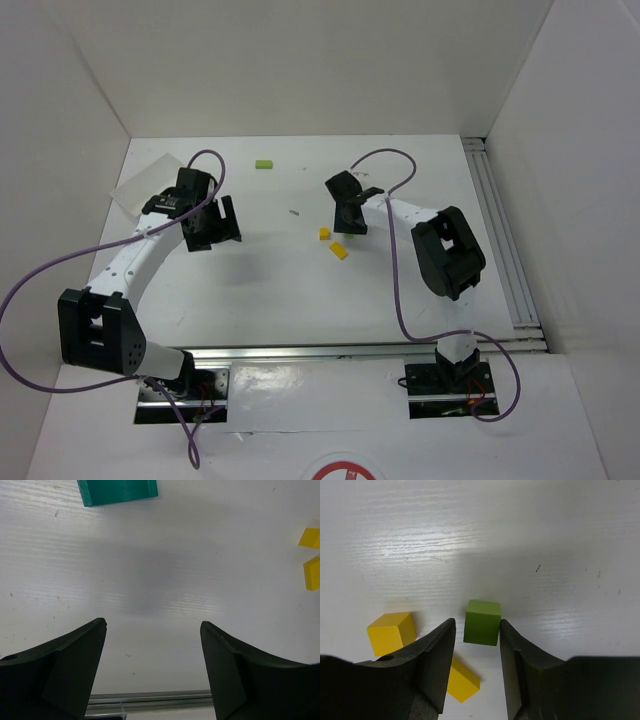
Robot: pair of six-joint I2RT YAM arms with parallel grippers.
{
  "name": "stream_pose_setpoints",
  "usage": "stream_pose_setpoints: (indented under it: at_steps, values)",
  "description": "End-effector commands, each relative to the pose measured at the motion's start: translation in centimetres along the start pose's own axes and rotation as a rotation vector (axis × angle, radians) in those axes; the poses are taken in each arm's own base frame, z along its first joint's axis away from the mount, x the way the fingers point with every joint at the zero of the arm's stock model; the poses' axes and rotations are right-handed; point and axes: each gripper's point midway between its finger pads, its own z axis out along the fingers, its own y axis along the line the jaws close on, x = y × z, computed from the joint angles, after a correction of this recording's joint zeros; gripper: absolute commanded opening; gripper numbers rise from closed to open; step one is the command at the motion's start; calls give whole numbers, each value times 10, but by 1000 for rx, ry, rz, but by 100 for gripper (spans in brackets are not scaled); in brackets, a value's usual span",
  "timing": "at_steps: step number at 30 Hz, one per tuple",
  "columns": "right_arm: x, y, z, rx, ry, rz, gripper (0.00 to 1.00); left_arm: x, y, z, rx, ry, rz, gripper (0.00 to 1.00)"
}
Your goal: Build the wood block tower
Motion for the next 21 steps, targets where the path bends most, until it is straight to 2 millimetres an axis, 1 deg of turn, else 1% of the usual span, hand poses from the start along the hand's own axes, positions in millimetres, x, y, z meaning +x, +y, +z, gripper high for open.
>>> stream_pose_setpoints:
  at_steps: [1,4,5,9,10,11,12,13,14,16,17,21]
  values:
    - [-15,1,1,22,-45,7,48,2,2,2,-11,3,10,89]
    - [-12,0,1,38,-37,-31,45,2,2,2,-11,3,10,89]
    - [-12,0,1,38,-37,-32,43,-1,1,1,-7,-5,10,89]
    - [-9,-3,1,38,-36,-53,39,0,1,3,-11,3,10,89]
    - [-4,-1,1,35,-34,-80,38,0,1,3,-11,3,10,89]
    - [-6,1,-2,22,-37,-89,38,0,1,3,-11,3,10,89]
    - [-4,2,-1,10,-33,-99,36,0,1,3,-11,3,10,89]
    - [-4,1,-1,10,-33,-112,36,0,1,3,-11,3,10,89]
    - [1,1,-1,17,-30,-132,36,0,1,3,-11,3,10,89]
    - [-2,2,0,12,-40,-140,35,-3,0,1,-7,-5,10,89]
    - [-2,2,0,12,-40,-151,35,-2,-3,1,-3,-3,18,89]
    - [-1,3,0,3,-34,-160,35,-2,-3,1,-3,-3,18,89]
